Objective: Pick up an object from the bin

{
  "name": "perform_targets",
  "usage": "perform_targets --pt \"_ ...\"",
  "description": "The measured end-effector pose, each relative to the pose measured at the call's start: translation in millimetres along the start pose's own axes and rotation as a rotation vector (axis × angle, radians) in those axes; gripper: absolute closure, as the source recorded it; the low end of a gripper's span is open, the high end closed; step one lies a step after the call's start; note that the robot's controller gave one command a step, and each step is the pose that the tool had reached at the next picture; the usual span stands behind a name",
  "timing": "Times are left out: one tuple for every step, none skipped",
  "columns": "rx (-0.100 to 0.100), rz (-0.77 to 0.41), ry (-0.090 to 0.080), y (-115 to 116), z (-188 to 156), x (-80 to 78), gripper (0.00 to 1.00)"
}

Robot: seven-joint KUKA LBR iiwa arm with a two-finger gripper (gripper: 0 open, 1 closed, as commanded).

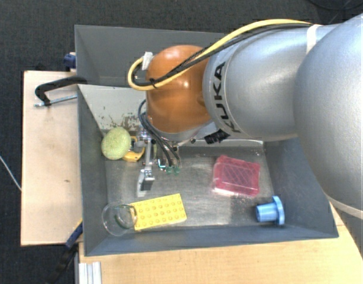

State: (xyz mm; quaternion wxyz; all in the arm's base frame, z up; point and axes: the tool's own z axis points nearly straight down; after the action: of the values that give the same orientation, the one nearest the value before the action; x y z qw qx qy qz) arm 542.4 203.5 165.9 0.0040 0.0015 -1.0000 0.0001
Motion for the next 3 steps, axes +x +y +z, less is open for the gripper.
perform_targets --pt "-0.002 0.003 -0.008 -1 -5 -2.2 0.0" --pt "-0.001 -0.108 -0.011 -12 39 18.0 0.0" --pt "0.002 -0.23 -0.003 -41 51 53.1 0.0"
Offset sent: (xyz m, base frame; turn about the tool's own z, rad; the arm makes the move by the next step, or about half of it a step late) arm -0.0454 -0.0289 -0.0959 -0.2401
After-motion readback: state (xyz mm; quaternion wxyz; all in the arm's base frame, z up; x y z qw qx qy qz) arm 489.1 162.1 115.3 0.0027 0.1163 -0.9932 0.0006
